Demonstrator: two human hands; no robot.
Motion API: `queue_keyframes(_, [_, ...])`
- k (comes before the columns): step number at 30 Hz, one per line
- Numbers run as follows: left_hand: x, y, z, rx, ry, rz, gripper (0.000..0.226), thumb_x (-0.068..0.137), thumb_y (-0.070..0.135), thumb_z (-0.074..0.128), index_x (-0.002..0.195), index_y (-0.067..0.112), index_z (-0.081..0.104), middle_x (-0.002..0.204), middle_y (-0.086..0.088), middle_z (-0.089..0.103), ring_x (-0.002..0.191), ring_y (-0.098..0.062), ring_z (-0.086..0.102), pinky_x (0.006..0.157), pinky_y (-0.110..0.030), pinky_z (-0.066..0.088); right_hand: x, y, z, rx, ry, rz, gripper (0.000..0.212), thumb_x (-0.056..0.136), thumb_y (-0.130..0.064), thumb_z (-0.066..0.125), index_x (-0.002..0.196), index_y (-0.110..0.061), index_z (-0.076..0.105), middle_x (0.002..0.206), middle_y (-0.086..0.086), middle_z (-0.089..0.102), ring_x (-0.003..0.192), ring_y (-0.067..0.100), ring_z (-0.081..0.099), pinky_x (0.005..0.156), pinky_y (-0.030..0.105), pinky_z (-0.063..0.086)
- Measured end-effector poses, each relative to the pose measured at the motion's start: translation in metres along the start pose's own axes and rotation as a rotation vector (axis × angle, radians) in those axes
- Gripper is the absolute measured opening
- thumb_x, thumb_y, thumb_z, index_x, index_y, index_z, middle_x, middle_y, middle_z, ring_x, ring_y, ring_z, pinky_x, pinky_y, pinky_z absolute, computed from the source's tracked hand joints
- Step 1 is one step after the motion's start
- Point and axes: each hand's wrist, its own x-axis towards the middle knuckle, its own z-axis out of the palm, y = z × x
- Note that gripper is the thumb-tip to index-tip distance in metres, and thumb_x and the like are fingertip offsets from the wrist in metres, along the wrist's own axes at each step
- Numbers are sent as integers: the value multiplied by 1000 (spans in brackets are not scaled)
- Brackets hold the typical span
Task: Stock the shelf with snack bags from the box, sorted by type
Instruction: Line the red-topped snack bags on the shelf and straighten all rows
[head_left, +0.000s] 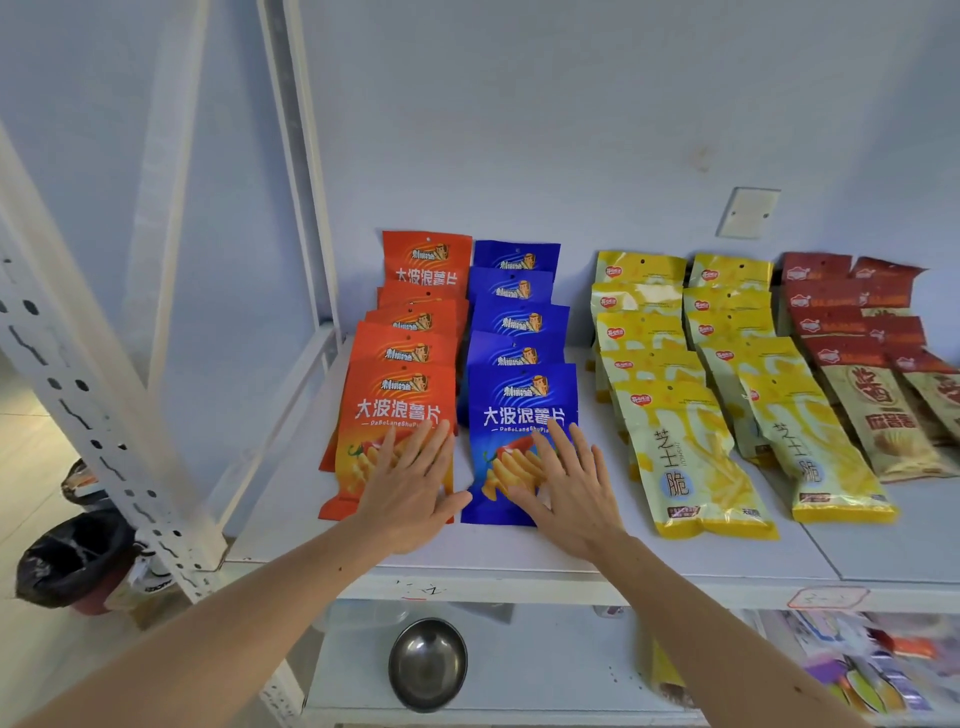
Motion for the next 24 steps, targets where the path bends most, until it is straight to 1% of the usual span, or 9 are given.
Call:
queue_keyframes(3, [-19,5,0,-45,58,7,82,95,67,4,151,12,29,159,-6,25,149,-25,6,119,-49,6,-18,10,-11,66,13,12,105,71,-90,-1,150,-28,27,162,-7,14,151,17,0,120,35,10])
queue_keyframes(4, [-28,7,-1,-62,82,22,77,97,65,12,149,12,33,157,-7,30,148,-24,11,116,-49,9,-26,14,-15,77,19,18,106,70,-90,-4,149,-28,30,161,-7,17,150,16,4,120,33,13])
queue_keyframes(7, [-65,15,-4,-155,183,97,73,99,60,22,153,12,25,162,-5,16,149,-21,9,114,-43,10,-57,33,-27,57,64,53,103,74,-87,-6,141,-26,44,157,-8,27,146,15,17,115,31,25])
queue_keyframes(9, [-91,15,0,-194,249,124,74,99,60,25,154,12,19,163,-3,11,149,-19,9,114,-40,10,-82,51,-31,55,76,81,95,80,-84,0,134,-26,52,153,-10,33,142,15,24,113,32,31])
queue_keyframes(12, [-125,8,11,-174,245,142,73,96,61,25,147,10,36,158,-5,28,147,-20,18,116,-39,12,-122,81,-34,116,140,128,81,85,-80,15,125,-26,60,144,-11,43,133,15,35,106,34,37])
queue_keyframes(15, [-146,1,18,-224,170,70,72,92,63,21,141,14,40,152,-1,37,149,-14,13,118,-37,9,-156,107,-35,139,221,153,76,86,-80,23,113,-24,67,135,-8,55,120,12,42,94,35,43])
queue_keyframes(17, [-153,-5,21,-250,137,46,72,90,63,21,142,15,37,156,1,30,149,-13,11,118,-36,7,-175,121,-37,141,251,188,76,85,-81,25,108,-24,69,129,-11,56,115,15,46,89,35,43])
queue_keyframes(20, [-154,-9,16,-249,134,76,72,93,62,18,146,15,31,161,5,15,149,-13,8,118,-35,6,-197,133,-43,106,227,260,81,82,-84,23,109,-23,70,128,-10,57,115,25,54,91,35,41])
queue_keyframes(24, [-136,10,5,-247,125,221,74,97,61,19,153,14,18,159,-1,21,148,-18,14,115,-35,9,-233,136,-55,97,172,346,72,82,-74,30,121,-23,63,137,-4,52,128,21,44,100,31,33])
